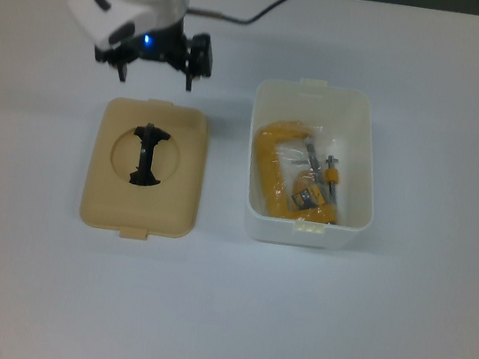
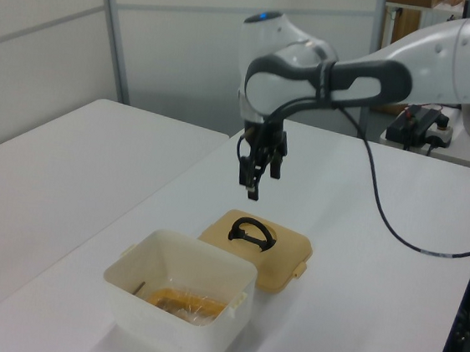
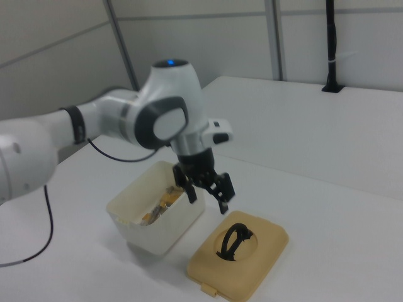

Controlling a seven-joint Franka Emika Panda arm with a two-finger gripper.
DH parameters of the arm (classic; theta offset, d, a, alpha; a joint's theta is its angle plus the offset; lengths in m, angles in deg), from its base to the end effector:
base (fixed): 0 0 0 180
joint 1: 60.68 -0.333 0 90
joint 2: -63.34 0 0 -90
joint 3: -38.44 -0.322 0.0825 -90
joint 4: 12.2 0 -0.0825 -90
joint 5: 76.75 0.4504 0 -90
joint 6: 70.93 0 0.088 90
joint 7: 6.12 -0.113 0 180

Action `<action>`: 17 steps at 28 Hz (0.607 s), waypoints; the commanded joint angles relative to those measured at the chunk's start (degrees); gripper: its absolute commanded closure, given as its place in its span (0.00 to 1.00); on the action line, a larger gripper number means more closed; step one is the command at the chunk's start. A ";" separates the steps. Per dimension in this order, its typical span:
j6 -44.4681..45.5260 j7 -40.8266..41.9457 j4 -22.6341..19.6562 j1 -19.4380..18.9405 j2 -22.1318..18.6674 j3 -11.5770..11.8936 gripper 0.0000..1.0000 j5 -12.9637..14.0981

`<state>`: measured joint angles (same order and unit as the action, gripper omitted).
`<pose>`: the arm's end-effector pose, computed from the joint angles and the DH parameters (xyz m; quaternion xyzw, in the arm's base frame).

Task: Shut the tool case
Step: 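Move the gripper down over the beige lid's black handle, then close the gripper on the black handle of the beige lid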

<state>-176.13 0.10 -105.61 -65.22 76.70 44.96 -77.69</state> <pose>0.6941 -0.0199 0.4619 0.9989 0.0406 -0.0144 0.0200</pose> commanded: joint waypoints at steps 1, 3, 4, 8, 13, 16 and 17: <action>-9.22 -0.68 -2.31 2.34 6.93 0.69 0.00 0.06; -12.39 -0.68 -2.93 2.61 8.34 0.69 0.00 0.24; -13.45 -0.68 -3.01 2.61 8.44 0.69 0.00 0.24; -14.16 -0.68 -2.66 3.31 8.35 0.69 0.00 0.24; -13.99 -0.50 -3.10 3.31 8.35 0.69 0.00 0.24; -13.55 -0.68 -3.37 3.14 7.91 0.69 0.00 0.24; -13.11 -0.68 -3.63 2.96 7.82 0.69 0.00 0.24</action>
<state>-190.50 -0.10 -107.96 -61.40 86.31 45.20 -77.71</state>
